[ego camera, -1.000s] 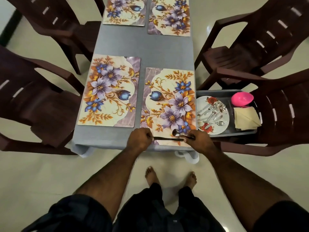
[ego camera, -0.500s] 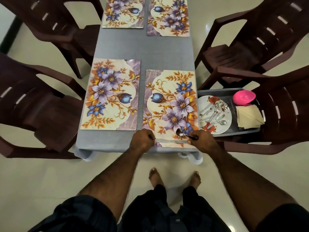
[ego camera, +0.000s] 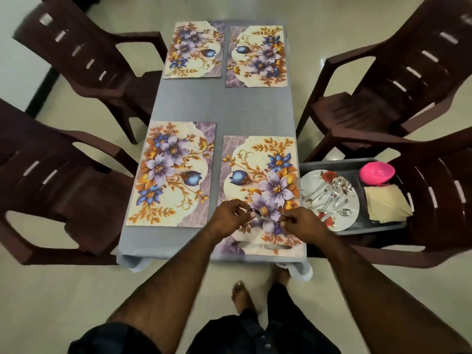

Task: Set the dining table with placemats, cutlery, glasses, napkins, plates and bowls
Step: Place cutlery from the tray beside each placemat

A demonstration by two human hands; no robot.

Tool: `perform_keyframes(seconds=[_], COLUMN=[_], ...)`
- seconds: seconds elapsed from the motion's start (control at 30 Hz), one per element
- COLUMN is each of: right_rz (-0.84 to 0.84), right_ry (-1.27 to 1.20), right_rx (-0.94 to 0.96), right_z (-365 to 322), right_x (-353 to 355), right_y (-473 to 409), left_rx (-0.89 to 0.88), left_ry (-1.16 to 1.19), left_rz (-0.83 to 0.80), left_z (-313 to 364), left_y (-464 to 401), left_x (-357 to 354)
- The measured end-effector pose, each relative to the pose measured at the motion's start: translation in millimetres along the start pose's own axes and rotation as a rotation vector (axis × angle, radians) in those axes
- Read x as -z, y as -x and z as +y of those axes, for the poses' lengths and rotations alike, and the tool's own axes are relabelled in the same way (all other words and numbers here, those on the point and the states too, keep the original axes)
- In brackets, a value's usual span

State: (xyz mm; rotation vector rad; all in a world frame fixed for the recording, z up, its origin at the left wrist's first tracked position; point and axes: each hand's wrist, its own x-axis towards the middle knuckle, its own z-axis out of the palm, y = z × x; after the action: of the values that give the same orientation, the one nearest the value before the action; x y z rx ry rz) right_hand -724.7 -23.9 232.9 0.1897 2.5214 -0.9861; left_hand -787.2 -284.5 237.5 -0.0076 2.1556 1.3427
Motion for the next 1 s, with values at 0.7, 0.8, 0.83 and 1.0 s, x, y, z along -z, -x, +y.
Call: perform_keyframes(seconds=[0.7, 0.8, 0.83, 1.0], right_rz=[0.247, 0.290, 0.297, 0.308], right_ry=[0.150, 0.120, 0.110, 0.029], right_rx=[0.100, 0.054, 0.037, -0.029], right_z=[-8.8, -6.3, -4.2, 6.0], right_x=[87.7, 89.9, 90.3, 92.6], right_y=[-214.8, -248.8, -258.6, -284.1], left_rx=[0.253, 0.260, 0.250, 0.270], left_ry=[0.209, 0.202, 0.209, 0.292], left_rz=[0.389, 0.410, 0.403, 0.368], left_z=[72.4, 72.8, 73.6, 74.4], left_y=[-208.5, -247.0, -256.6, -282.4], left_x=[36.9, 44.8, 46.1, 49.9])
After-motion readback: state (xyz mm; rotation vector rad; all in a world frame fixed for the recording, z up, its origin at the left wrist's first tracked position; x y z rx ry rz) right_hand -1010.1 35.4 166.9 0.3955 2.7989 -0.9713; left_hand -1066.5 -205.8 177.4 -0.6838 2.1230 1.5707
